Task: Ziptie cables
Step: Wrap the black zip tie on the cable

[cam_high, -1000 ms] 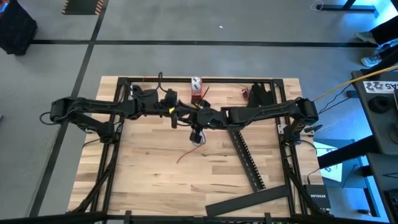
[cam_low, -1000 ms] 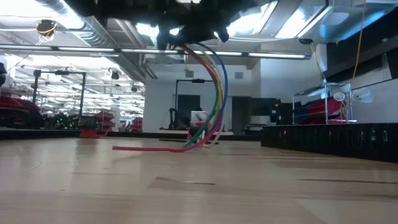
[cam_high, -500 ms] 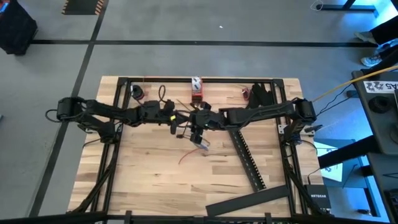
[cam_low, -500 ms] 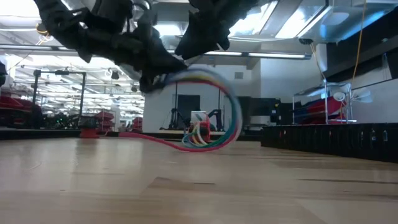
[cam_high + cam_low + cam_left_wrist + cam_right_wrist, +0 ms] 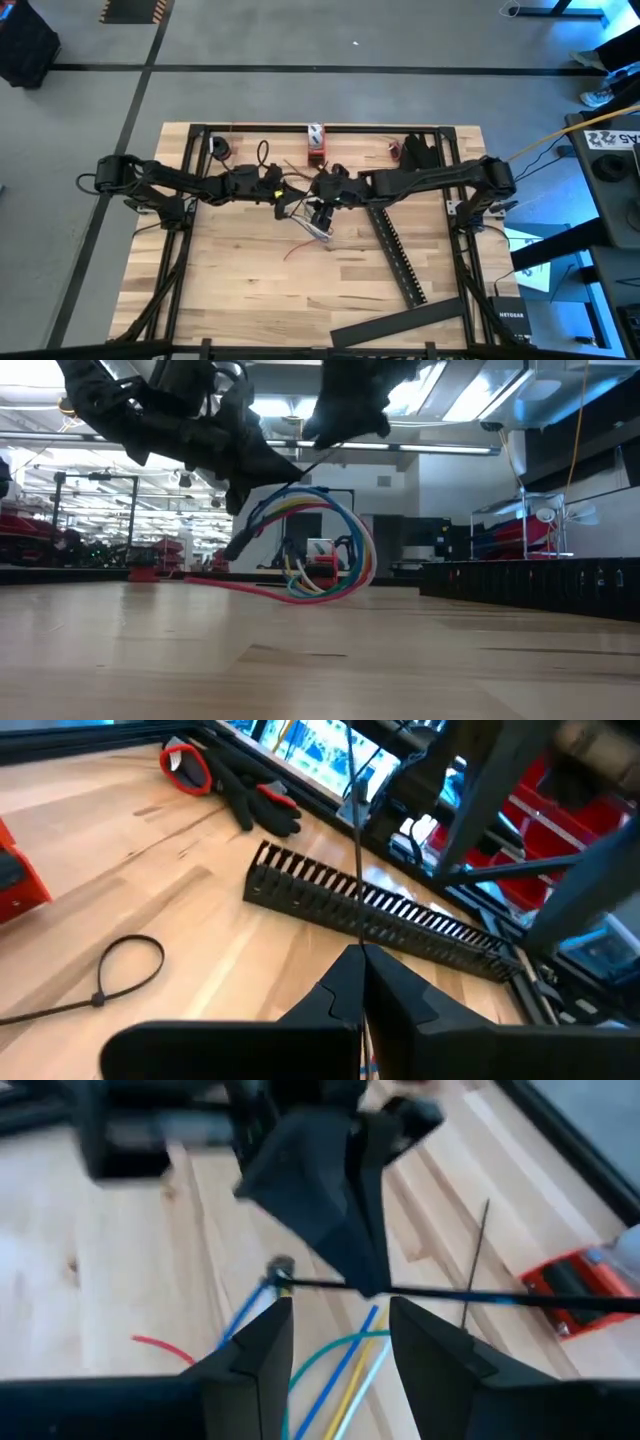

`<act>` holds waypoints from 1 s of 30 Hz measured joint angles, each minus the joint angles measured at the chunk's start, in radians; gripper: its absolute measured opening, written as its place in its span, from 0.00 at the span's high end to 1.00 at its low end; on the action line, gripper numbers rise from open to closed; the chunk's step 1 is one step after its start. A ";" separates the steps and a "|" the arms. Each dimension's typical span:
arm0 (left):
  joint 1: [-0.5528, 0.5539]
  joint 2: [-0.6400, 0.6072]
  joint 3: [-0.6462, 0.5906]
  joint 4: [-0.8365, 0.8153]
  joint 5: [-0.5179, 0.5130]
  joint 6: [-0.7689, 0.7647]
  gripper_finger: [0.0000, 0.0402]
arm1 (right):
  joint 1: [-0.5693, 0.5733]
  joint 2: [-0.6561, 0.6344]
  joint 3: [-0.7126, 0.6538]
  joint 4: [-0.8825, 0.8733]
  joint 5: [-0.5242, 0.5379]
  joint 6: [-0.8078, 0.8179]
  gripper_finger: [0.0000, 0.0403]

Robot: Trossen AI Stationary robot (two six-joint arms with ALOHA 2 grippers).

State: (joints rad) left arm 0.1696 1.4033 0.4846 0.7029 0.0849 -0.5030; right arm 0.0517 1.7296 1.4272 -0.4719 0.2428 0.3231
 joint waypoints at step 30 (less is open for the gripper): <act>-0.020 0.000 0.001 0.042 0.004 0.012 1.00 | -0.092 -0.072 -0.479 0.830 -0.062 0.296 0.61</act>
State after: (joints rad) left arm 0.1493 1.4033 0.4854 0.7448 0.0893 -0.4911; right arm -0.0403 1.6573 0.9482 0.3578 0.1808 0.6188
